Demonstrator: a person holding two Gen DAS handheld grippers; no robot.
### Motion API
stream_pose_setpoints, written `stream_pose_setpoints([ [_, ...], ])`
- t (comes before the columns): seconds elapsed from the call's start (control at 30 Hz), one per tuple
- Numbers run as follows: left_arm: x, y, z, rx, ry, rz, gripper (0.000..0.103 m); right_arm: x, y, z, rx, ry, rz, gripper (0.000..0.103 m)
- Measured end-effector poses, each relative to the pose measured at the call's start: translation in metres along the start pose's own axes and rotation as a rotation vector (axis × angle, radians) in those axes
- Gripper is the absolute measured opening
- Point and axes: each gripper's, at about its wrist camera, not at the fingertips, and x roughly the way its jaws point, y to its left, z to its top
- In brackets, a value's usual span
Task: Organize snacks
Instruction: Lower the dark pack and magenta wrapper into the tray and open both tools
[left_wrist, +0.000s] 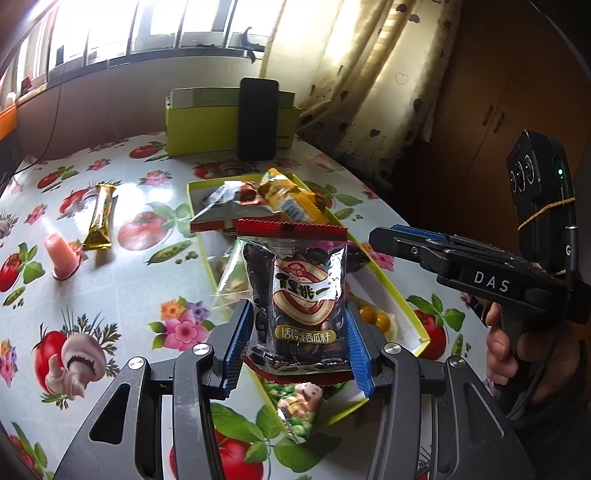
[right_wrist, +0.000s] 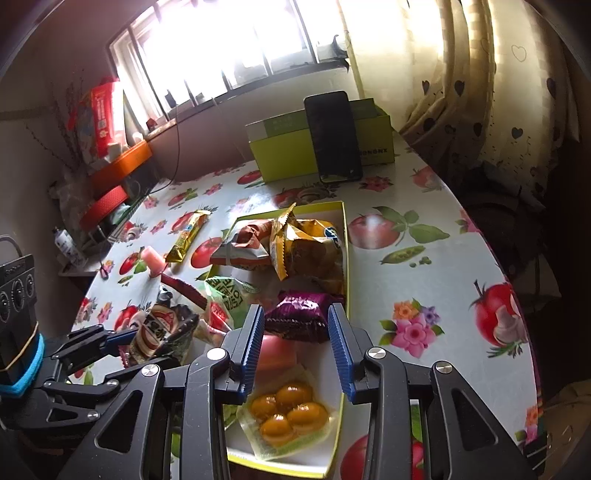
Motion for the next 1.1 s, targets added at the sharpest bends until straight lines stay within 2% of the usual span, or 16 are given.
stream_pose_setpoints([
  [0.3, 0.006, -0.022, 0.0, 0.025, 0.032, -0.083, 0.05, -0.018, -0.001, -0.007, 0.005, -0.009, -0.012, 0.034],
  [0.67, 0.028, -0.039, -0.003, 0.056, 0.072, -0.113, 0.05, -0.032, -0.006, -0.013, 0.008, -0.013, -0.031, 0.034],
  [0.8, 0.032, -0.037, 0.0, 0.039, 0.078, -0.129, 0.051, -0.034, -0.006, -0.012, 0.01, -0.016, -0.039, 0.034],
  [0.97, 0.023, -0.031, 0.0, 0.011, 0.06, -0.161, 0.051, -0.036, -0.006, -0.012, 0.008, -0.017, -0.039, 0.034],
  [1.1, 0.007, -0.022, 0.0, -0.009, 0.013, -0.133, 0.051, -0.037, -0.002, -0.012, 0.002, -0.013, -0.037, 0.034],
])
